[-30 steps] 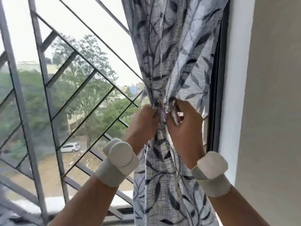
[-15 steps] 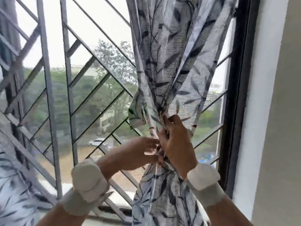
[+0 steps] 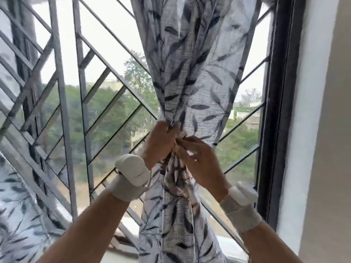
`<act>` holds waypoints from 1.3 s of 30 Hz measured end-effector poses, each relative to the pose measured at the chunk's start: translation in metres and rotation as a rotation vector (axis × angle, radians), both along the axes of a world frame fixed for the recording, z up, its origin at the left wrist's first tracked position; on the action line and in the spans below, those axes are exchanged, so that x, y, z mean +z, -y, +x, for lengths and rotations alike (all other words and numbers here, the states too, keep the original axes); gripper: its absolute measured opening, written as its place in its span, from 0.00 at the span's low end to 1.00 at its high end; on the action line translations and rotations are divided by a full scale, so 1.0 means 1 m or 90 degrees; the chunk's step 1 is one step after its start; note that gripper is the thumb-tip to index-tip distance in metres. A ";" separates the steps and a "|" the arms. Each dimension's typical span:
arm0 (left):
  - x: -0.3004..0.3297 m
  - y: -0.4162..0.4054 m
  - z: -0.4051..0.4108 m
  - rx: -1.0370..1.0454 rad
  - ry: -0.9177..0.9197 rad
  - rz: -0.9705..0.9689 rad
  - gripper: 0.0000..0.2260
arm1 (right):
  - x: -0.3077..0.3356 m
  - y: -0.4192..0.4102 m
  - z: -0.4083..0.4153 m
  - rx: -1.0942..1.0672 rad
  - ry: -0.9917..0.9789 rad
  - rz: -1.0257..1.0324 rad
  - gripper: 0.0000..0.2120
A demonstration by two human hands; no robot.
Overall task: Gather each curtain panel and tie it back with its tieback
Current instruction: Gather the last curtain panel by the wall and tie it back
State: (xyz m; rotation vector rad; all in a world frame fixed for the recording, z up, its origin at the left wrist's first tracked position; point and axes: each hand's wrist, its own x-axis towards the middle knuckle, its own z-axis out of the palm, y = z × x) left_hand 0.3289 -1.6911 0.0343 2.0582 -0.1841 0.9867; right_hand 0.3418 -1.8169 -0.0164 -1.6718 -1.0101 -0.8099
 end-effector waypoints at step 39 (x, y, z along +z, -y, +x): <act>0.027 -0.006 -0.012 -0.029 -0.026 0.099 0.10 | -0.002 -0.025 -0.010 -0.119 0.082 -0.097 0.16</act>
